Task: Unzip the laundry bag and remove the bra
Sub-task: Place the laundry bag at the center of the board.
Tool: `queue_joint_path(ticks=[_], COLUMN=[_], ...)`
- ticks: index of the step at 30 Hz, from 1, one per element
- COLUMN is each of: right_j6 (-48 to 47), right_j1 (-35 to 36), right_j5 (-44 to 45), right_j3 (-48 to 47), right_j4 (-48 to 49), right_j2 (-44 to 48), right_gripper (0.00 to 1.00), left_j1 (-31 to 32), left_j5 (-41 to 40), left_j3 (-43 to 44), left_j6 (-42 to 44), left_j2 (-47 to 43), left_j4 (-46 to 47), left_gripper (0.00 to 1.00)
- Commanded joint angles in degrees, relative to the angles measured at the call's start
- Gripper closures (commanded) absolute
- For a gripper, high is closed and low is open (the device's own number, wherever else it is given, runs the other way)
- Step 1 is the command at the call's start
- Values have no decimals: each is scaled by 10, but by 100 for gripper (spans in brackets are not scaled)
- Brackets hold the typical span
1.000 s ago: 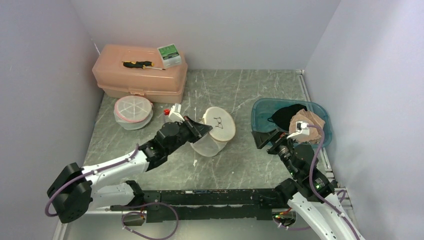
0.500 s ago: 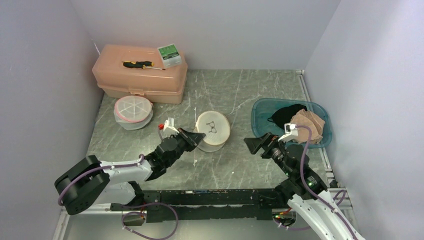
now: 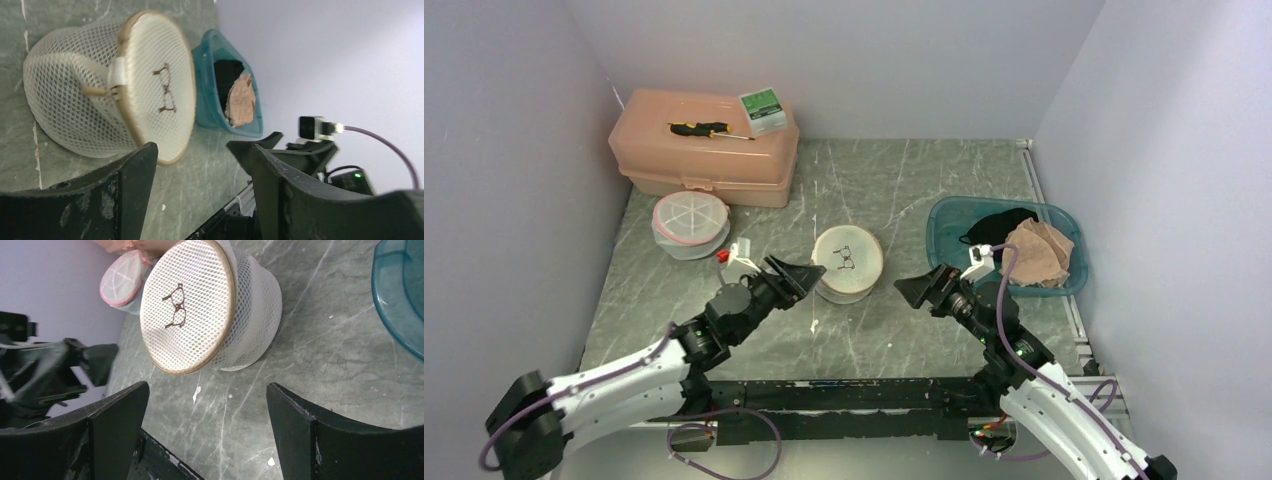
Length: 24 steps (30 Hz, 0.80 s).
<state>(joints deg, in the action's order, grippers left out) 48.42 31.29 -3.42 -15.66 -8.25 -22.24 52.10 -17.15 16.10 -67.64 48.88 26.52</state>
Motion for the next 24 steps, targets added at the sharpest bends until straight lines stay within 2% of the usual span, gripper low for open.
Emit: queue_joint_path(ticks=[1,5,9,15,24], right_j6=[26,58,112,153,137], right_j1=[2,2,2,5,14], right_j5=[-21,-29,-46,-57,-42], right_j3=[11,17,33,40,0], right_j4=[104,164,276,392,416], right_j2=[-34,-99,-190,-299,-394], right_gripper=[9,12,17,24,26], left_j1=[3,2,1,1,0], left_j5=[-23,-70,-91,-49,-83], left_j3=[54,108,188,249,227], left_j6=[62,129,215,282,299], left_j2=[-110,-166,-131,-68,-101], left_j4=[-229,-381,-475,-501,-487], left_gripper=[26,23,23,23,23])
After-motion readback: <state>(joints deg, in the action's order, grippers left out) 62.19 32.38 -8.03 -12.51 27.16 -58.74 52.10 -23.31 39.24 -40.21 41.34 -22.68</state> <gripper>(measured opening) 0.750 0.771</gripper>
